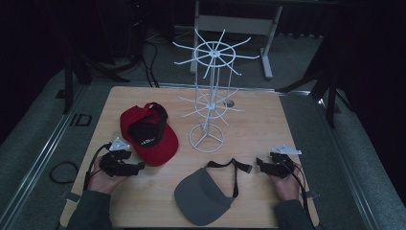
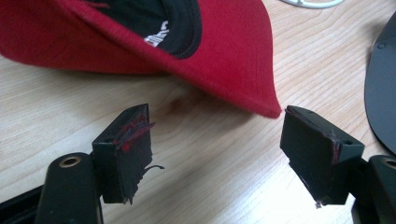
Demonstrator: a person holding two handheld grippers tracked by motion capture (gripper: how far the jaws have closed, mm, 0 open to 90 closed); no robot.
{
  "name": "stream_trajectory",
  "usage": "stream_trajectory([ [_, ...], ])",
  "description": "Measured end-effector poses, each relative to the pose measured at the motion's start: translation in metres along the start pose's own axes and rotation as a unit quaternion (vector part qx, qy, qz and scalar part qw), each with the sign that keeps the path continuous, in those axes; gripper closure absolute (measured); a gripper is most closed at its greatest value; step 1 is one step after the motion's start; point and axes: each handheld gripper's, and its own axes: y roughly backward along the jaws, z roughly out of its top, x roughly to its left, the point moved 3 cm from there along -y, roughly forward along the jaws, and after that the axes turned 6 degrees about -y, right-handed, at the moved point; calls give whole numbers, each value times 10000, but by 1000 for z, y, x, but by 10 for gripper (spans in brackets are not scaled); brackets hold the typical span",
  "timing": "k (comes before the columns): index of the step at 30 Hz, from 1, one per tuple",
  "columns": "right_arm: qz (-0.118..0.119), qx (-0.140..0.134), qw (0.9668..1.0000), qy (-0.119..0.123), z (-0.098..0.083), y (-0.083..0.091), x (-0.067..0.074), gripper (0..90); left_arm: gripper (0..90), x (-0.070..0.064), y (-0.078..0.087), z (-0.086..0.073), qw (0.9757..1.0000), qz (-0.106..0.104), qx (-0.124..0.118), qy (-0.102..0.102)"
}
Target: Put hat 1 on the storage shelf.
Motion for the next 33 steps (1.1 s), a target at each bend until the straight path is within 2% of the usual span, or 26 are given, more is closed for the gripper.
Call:
stream_trajectory([
  [5,0,1,10000,1,0,0,0,302,263,-2,-3,5,9999,-109,15,-13],
  [14,4,-2,10000,-9,0,0,0,301,265,-1,-8,10,9999,-111,97,17],
  [33,2,1,10000,-6,0,0,0,301,341,2,-28,18,9989,-190,270,335],
])
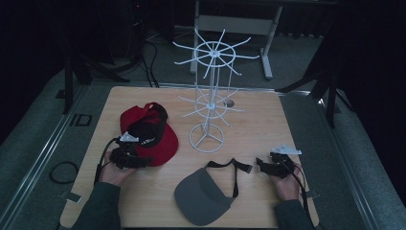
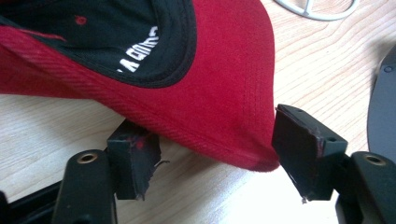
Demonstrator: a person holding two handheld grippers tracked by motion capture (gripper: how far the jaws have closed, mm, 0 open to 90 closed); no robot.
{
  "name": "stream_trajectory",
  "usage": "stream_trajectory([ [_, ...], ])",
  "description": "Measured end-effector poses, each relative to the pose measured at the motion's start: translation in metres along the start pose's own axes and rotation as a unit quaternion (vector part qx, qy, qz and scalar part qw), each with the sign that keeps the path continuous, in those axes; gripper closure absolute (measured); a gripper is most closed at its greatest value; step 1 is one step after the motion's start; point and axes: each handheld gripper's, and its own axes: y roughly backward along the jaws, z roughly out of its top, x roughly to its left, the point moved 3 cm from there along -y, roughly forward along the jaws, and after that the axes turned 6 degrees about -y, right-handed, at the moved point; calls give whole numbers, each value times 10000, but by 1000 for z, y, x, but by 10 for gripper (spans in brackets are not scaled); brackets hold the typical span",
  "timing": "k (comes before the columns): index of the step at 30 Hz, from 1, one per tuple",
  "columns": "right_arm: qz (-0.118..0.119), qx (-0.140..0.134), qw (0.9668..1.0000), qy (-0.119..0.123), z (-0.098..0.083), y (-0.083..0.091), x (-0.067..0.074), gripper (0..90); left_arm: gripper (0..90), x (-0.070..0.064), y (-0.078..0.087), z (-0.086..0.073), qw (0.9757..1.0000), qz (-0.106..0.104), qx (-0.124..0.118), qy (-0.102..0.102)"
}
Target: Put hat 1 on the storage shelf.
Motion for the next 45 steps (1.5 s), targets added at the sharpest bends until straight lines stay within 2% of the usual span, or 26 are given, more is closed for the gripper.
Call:
stream_trajectory([
  [7,2,0,10000,-1,0,0,0,301,368,1,-9,-1,10000,-47,82,16],
  [14,2,2,10000,2,0,0,0,300,388,-1,-18,-1,9997,-192,134,61],
  [19,3,3,10000,3,0,0,0,300,466,1,-20,-4,9994,-277,200,92],
  [20,0,5,10000,8,0,0,0,299,532,1,-20,-5,9993,-311,205,83],
  [21,0,5,10000,8,0,0,0,299,532,2,-20,-7,9992,-348,167,114],
  [23,0,5,10000,8,0,0,0,299,604,0,-18,-7,9995,-296,141,31],
  [25,0,5,10000,8,0,0,0,299,616,-1,-18,-7,9995,-283,138,-2],
  [28,0,5,10000,7,0,0,0,298,688,-3,-16,-7,9996,-274,64,-51],
  [31,1,5,10000,9,0,0,0,298,699,-4,-15,-8,9996,-263,-2,-78],
  [35,1,4,10000,8,0,0,0,298,731,-5,-12,-9,9992,-351,-161,-68],
  [36,2,4,10000,8,0,0,0,298,752,-5,-10,-9,9992,-327,-216,-9],
  [38,1,5,10000,8,0,0,0,298,773,-3,-8,-10,9995,-174,-246,-32],
  [39,1,5,10000,7,0,0,0,298,816,0,-6,-11,9994,-123,-314,-17],
  [41,1,6,10000,6,0,0,0,298,844,1,-4,-11,9993,-105,-371,4],
  [43,1,6,10000,6,0,0,0,298,858,-2,-3,-11,9991,-3,-378,-206],
  [45,2,6,10000,6,0,0,0,298,859,-5,-3,-10,9988,87,-401,-275],
])
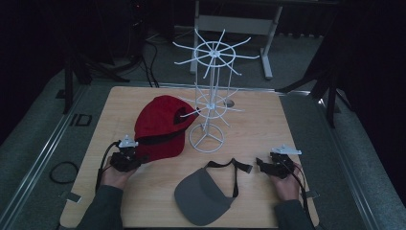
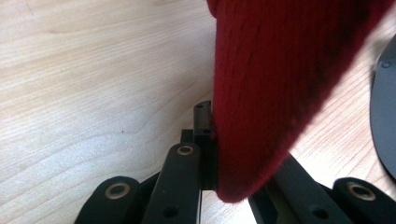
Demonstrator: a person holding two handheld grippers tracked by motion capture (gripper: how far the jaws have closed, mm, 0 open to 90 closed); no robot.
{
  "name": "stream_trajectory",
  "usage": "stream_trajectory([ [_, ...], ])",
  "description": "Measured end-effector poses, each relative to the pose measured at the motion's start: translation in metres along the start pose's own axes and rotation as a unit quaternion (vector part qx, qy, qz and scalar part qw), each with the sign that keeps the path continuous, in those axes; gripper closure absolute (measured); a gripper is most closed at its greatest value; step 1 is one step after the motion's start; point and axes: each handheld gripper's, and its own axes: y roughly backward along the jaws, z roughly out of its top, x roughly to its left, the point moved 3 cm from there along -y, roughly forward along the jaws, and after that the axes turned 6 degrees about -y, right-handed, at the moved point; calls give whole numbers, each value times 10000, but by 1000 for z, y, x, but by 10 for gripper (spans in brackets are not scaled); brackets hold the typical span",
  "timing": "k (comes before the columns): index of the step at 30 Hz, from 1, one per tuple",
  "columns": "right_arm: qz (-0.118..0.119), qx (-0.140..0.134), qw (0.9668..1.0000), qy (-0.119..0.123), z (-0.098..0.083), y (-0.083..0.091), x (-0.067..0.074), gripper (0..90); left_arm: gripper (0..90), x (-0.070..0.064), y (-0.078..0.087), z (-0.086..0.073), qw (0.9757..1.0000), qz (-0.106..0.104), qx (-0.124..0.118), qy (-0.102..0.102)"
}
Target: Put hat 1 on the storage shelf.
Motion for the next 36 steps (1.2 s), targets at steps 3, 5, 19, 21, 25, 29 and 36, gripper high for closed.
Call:
stream_trajectory([
  [3,0,1,10000,1,0,0,0,297,860,1,0,-1,9999,92,-74,6],
  [5,0,1,10000,1,0,0,0,297,861,2,1,-2,9998,174,-121,10],
  [19,2,2,10000,3,0,0,0,296,862,8,9,3,9989,408,-240,-44],
  [21,2,1,10000,4,0,0,0,296,861,10,13,4,9986,443,-269,-52],
  [25,1,2,10000,4,0,0,0,297,861,14,20,7,9980,534,-321,-68],
  [29,3,0,10000,-4,0,0,0,297,861,18,27,9,9974,608,-374,-56],
  [36,1,0,10000,-1,0,0,0,296,861,19,34,9,9967,699,-411,-69],
])
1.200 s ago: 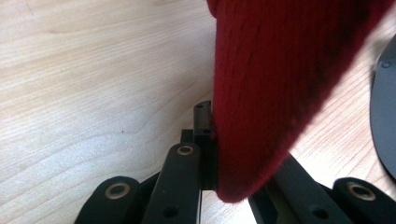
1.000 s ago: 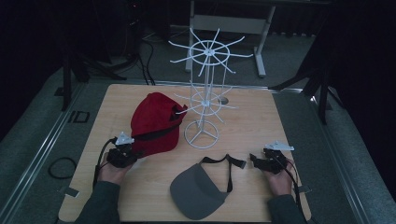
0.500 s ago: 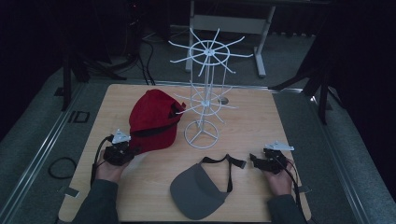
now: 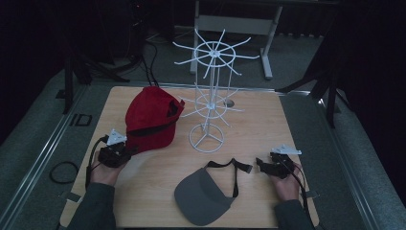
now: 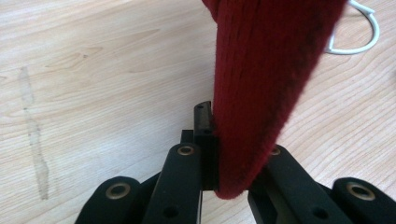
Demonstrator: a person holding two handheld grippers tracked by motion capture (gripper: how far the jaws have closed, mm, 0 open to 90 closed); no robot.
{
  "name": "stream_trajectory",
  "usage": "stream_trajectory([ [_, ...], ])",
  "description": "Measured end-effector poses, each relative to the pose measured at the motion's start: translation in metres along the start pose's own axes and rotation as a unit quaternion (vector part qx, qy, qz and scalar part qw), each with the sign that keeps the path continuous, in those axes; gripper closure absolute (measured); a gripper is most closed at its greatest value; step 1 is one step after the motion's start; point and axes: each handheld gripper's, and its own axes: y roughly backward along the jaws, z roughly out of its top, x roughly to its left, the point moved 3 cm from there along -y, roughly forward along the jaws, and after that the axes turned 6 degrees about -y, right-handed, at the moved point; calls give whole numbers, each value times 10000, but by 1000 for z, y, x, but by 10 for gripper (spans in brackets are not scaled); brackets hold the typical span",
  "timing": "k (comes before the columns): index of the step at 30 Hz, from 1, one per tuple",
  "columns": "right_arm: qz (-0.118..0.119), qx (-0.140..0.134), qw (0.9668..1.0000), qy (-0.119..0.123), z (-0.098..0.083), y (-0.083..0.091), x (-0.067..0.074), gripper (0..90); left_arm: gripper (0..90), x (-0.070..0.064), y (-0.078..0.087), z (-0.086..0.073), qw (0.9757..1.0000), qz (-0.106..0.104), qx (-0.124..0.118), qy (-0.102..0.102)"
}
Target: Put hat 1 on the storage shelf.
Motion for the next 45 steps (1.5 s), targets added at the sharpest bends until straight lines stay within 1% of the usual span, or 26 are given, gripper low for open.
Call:
stream_trajectory([
  [9,2,1,10000,3,0,0,0,295,861,4,6,0,10000,87,-31,-34],
  [11,4,1,10000,2,0,0,0,295,860,5,8,1,9999,153,-47,-51],
  [26,7,1,10000,7,0,0,0,294,860,11,22,3,9991,351,-254,17],
  [33,7,1,10000,6,0,0,0,293,860,12,27,9,9984,408,-381,25],
  [38,7,1,10000,5,0,0,0,293,860,13,30,14,9981,460,-419,-7],
  [45,7,2,10000,5,0,0,0,293,859,14,34,20,9975,492,-508,8],
])
